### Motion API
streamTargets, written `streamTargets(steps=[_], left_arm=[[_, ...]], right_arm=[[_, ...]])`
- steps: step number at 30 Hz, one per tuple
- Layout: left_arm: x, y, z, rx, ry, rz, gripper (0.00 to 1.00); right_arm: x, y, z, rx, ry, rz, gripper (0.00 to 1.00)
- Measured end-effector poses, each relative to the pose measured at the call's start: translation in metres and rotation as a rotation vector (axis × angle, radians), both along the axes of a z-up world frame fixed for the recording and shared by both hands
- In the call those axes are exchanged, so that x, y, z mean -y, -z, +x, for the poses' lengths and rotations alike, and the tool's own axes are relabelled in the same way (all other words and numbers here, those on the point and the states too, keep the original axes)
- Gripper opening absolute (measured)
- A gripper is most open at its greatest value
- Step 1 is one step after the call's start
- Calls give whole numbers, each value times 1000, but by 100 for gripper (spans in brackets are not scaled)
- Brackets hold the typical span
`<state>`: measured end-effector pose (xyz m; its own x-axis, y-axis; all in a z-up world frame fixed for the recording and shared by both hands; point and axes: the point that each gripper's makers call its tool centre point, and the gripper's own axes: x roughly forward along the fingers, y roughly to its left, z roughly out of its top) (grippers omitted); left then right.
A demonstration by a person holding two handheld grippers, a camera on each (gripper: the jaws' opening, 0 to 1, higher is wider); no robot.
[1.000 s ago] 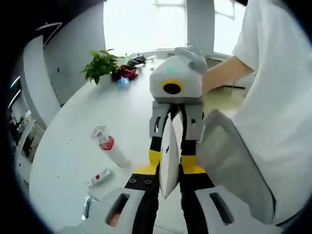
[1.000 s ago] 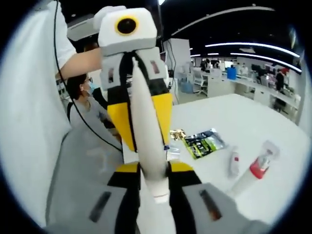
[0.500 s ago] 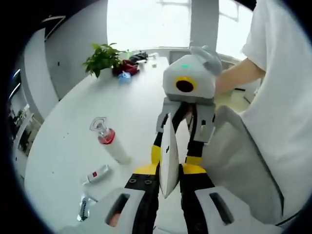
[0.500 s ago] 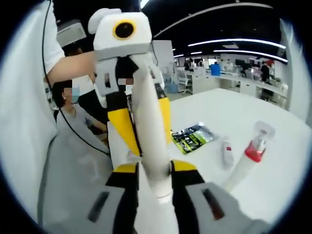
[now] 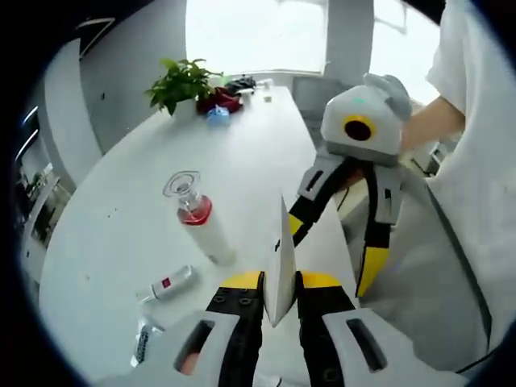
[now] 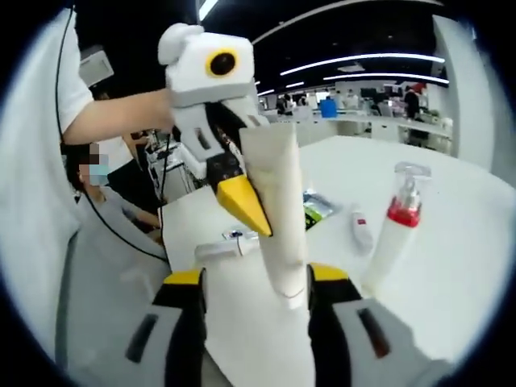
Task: Arrange the skincare products in the storage area until every visible bottle or jar stands upright without overlapping.
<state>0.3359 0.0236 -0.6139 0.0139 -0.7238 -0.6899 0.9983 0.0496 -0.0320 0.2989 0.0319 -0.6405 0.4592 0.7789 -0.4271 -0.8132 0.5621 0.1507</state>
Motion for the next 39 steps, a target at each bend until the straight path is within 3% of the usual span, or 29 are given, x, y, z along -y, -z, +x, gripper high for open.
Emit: streamTargets(steps=[13,31,39], left_arm=[[6,18,38,9,-20,40,12],[21,16,83,41,-20,30,12],[26,16,89,40,-24,23,12]], right_arm=[[30,7,10,-7,143,-7,68],[52,13,12,-14,234,-29,83],[54,14,12,-22,249,-31,85]])
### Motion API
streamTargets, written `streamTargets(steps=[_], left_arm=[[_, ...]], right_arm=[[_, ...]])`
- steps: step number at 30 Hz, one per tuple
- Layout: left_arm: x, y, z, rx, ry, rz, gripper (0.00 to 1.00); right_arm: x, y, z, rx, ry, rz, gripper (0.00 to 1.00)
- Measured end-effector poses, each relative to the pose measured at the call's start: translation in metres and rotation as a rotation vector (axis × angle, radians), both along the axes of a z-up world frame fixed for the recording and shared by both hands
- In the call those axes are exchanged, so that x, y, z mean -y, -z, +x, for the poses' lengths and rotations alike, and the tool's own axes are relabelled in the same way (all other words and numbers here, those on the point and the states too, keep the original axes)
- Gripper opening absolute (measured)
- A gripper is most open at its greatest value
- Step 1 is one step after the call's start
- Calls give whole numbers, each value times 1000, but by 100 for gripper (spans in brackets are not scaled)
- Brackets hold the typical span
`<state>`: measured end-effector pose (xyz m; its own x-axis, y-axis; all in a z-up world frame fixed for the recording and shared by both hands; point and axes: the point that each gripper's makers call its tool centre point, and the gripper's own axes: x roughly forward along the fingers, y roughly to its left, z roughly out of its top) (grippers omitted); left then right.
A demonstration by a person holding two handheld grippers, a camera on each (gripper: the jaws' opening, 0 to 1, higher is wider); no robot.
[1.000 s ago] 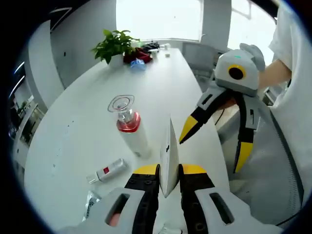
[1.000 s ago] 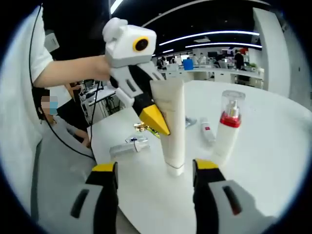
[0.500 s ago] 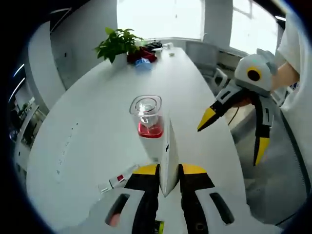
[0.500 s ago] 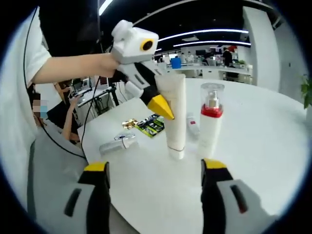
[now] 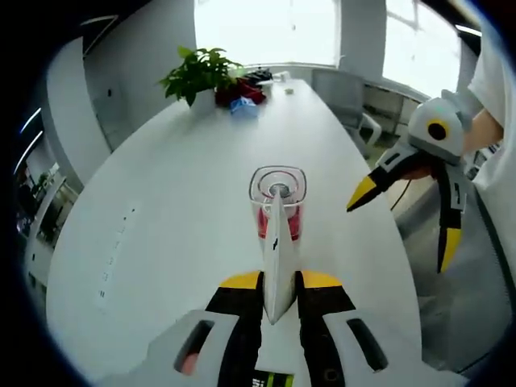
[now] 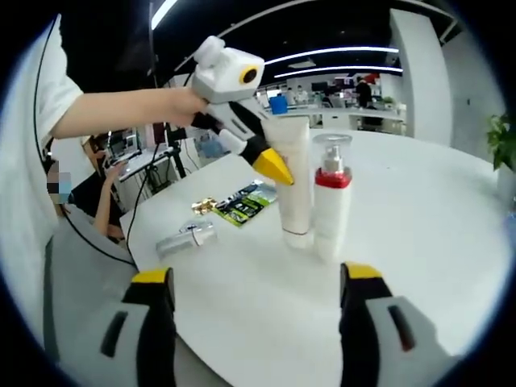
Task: Arrange the skincare products in the storage area until every visible bottle or jar stands upright without overlapping.
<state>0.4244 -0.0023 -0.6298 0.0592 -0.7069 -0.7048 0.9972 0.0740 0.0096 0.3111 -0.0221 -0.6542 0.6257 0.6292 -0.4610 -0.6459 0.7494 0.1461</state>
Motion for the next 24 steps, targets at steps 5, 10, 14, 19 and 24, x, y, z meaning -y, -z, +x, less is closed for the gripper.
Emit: streamTargets(steps=[5,10,14,19,24], left_arm=[[3,0,1,-2,2,-8,12],[4,-1,0,-16,9,-19,13],[4,-1,0,-24,3,-23,13],[4,-2,0,-23,0,-27,14],[5,-5,1,-17,-10,-37,18]], right_arm=[[-1,0,0,1,-4,-6,85],[-1,0,1,1,0,-3,86],[-1,0,1,-2,-2,-3,87],[-1,-1,-1,-2,1,-3,87],[0,-2,-2,0,3,-3,87]])
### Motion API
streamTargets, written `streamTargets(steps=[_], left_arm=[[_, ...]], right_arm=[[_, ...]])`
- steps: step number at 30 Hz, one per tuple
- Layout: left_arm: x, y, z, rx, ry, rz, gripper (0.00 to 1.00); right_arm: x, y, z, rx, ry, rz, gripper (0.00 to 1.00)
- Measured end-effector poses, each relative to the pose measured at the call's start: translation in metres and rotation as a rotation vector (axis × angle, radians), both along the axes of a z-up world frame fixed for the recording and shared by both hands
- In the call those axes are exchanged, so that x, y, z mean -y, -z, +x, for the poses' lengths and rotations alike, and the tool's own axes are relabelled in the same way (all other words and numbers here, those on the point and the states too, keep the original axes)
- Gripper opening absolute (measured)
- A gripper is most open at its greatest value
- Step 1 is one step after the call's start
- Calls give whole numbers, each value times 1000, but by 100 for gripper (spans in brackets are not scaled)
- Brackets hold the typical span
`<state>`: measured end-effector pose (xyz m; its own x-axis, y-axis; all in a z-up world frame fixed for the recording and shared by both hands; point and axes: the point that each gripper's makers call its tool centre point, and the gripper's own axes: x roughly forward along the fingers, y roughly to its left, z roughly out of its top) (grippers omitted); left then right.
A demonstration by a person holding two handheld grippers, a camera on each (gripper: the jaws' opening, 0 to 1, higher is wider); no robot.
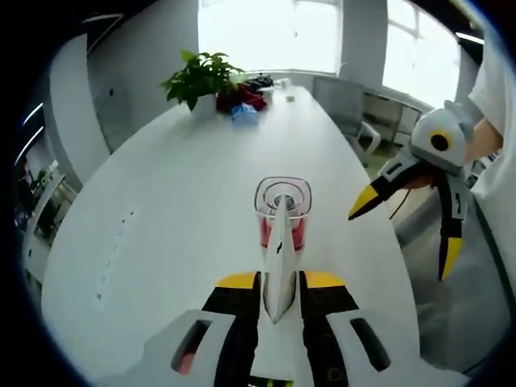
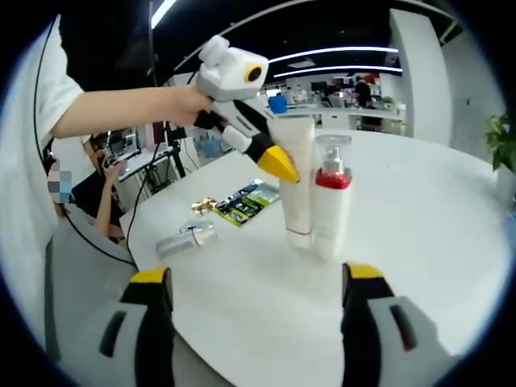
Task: Arrange the skincare products in the storage area until every visible bottle or jar stands upright without overlapping.
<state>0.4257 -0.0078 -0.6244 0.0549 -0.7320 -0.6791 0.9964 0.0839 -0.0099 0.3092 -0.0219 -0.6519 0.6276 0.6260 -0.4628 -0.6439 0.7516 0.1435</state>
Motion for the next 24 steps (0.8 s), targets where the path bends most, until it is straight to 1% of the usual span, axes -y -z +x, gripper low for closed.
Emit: streamTargets(steps=[6,11,18,24], left_arm=[[-6,-2,-1,9,-18,7,26],[-15,-6,-2,15,-54,9,39],[-33,-7,-11,7,-122,5,46],[-50,-7,-22,-4,-175,6,54]], right_arm=[[0,-1,-2,-1,-1,-4,88],[-2,-5,-3,4,-9,-5,88],[-4,-10,-3,19,-19,-7,89],[-5,-15,-6,27,-21,0,90]])
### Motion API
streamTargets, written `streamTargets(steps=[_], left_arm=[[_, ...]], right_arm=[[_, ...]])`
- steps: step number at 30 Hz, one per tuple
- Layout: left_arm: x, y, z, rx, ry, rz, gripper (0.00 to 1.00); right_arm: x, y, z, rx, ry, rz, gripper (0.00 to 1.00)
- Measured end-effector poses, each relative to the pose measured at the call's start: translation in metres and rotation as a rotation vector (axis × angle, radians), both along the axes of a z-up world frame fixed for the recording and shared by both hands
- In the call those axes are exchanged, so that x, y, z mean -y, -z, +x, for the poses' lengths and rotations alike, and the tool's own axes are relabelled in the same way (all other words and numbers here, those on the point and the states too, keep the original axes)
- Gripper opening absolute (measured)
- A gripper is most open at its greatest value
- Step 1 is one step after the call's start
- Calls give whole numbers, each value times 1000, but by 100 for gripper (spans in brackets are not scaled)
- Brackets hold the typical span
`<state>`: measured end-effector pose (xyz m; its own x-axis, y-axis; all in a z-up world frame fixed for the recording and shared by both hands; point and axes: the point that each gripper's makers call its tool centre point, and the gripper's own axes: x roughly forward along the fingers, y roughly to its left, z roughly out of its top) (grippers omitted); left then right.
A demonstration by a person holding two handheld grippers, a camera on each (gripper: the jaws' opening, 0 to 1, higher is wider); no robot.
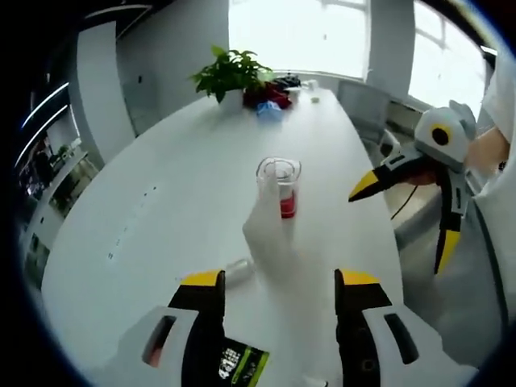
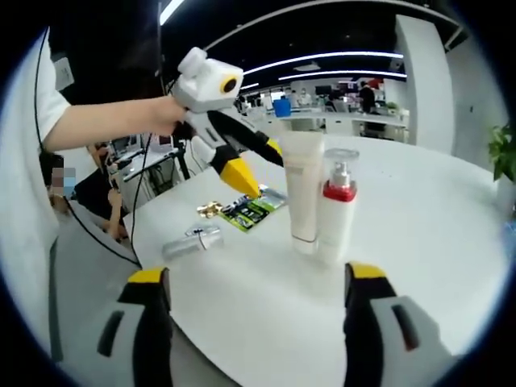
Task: Arrange the skincare products in the storage area until every visible bottle or jar stands upright without overlapping.
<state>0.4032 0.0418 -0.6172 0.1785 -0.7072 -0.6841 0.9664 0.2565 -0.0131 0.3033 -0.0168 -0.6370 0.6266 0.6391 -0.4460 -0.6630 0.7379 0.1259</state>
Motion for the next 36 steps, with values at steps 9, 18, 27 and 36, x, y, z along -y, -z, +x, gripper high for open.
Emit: streamTargets(steps=[9,18,27,36], left_arm=[[-28,5,-24,-26,-100,-15,62],[-51,12,-51,-47,-172,-21,71],[-72,10,-67,-64,-319,-96,75],[-94,15,-88,-57,-434,-122,82]], right_arm=[[-5,-6,-9,6,-7,15,90],[-6,-10,-13,19,-6,21,91],[-6,-12,-18,26,4,18,91],[-4,-14,-24,28,4,7,90]])
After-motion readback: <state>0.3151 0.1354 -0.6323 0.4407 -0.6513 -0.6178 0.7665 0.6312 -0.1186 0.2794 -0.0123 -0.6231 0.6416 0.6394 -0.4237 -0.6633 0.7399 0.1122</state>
